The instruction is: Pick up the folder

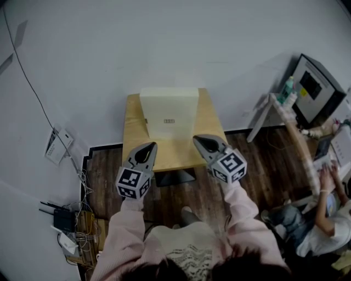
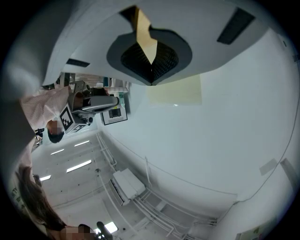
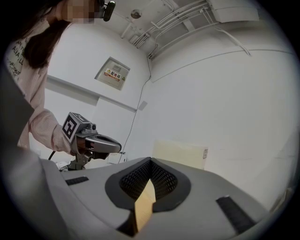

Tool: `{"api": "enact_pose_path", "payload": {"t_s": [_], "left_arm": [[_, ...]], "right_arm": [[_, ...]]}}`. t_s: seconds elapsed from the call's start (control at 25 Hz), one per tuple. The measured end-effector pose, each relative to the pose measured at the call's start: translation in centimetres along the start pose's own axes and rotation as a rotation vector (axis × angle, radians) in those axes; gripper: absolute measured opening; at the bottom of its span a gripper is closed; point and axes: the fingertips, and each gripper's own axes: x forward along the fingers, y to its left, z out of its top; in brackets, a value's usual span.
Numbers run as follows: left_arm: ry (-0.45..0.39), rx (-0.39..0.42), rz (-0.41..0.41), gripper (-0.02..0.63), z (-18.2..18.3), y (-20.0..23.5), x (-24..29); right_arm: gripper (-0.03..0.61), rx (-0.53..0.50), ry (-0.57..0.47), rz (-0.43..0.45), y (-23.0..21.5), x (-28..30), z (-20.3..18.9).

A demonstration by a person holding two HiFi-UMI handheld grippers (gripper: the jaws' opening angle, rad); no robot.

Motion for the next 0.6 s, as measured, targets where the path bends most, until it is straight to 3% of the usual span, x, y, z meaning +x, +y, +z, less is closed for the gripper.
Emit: {"api": "enact_pose_path", "payload": {"t_s": [0.6], "left_arm": [[0.072, -0.030, 0.057, 0.002, -2.0, 5.0, 5.4]], "right_arm": [[-0.003, 0.043, 0.035, 0.051, -6.0, 4.7, -2.5]]}}
